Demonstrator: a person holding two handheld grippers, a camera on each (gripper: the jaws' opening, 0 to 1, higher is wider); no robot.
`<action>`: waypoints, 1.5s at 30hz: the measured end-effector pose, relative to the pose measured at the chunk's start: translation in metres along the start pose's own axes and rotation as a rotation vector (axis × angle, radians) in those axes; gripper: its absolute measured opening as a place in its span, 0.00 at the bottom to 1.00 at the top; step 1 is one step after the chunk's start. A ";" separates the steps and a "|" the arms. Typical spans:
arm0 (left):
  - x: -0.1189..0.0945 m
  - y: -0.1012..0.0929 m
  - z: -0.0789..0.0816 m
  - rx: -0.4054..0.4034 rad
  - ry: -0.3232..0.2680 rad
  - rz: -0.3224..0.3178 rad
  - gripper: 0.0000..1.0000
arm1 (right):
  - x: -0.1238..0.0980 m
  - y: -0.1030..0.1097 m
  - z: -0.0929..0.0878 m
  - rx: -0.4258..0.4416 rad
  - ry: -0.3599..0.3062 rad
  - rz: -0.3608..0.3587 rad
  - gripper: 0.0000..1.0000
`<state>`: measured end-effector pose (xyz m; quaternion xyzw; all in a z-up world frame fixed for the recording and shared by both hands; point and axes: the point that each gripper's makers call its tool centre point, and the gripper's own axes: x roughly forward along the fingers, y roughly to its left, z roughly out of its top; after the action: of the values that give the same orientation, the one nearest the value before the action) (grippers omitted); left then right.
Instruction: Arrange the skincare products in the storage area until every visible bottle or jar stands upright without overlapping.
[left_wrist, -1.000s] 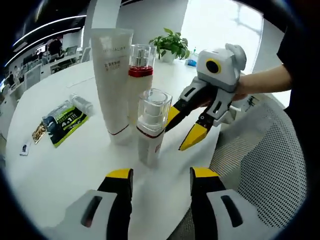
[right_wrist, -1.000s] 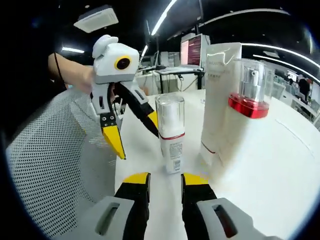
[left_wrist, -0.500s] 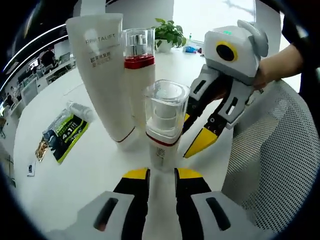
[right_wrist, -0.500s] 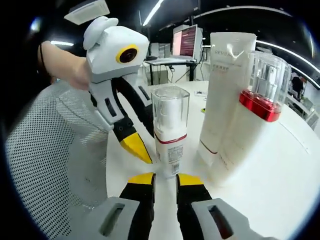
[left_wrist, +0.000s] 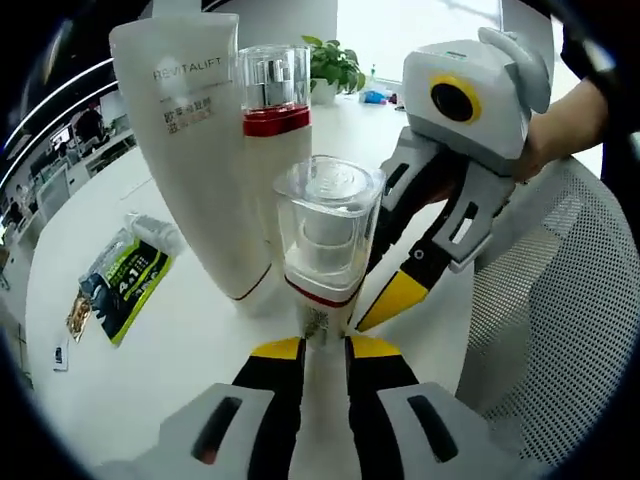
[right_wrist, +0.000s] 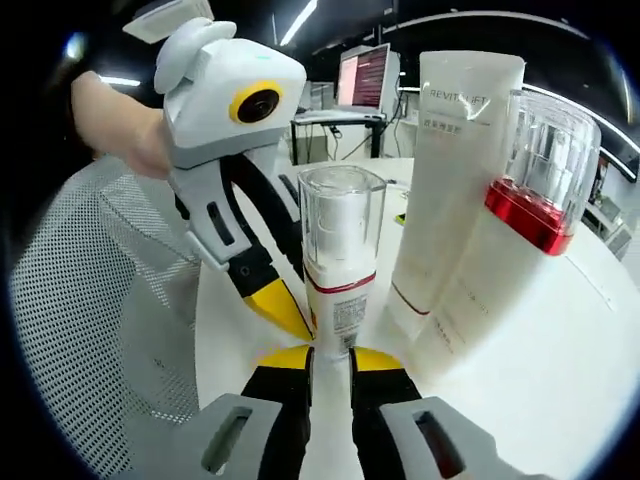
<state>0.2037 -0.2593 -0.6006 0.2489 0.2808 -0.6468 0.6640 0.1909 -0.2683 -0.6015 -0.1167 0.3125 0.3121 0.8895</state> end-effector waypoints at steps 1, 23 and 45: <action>0.002 0.002 0.001 0.004 -0.002 0.000 0.11 | 0.001 -0.003 0.000 -0.001 0.004 -0.006 0.08; 0.005 0.016 0.002 -0.022 0.003 0.023 0.22 | -0.003 -0.010 -0.007 0.027 0.028 -0.014 0.18; -0.052 0.018 -0.015 -0.211 -0.066 0.090 0.70 | -0.066 -0.011 -0.011 0.137 0.020 -0.125 0.54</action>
<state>0.2210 -0.2110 -0.5754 0.1684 0.3140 -0.5911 0.7236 0.1527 -0.3134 -0.5691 -0.0782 0.3338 0.2326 0.9101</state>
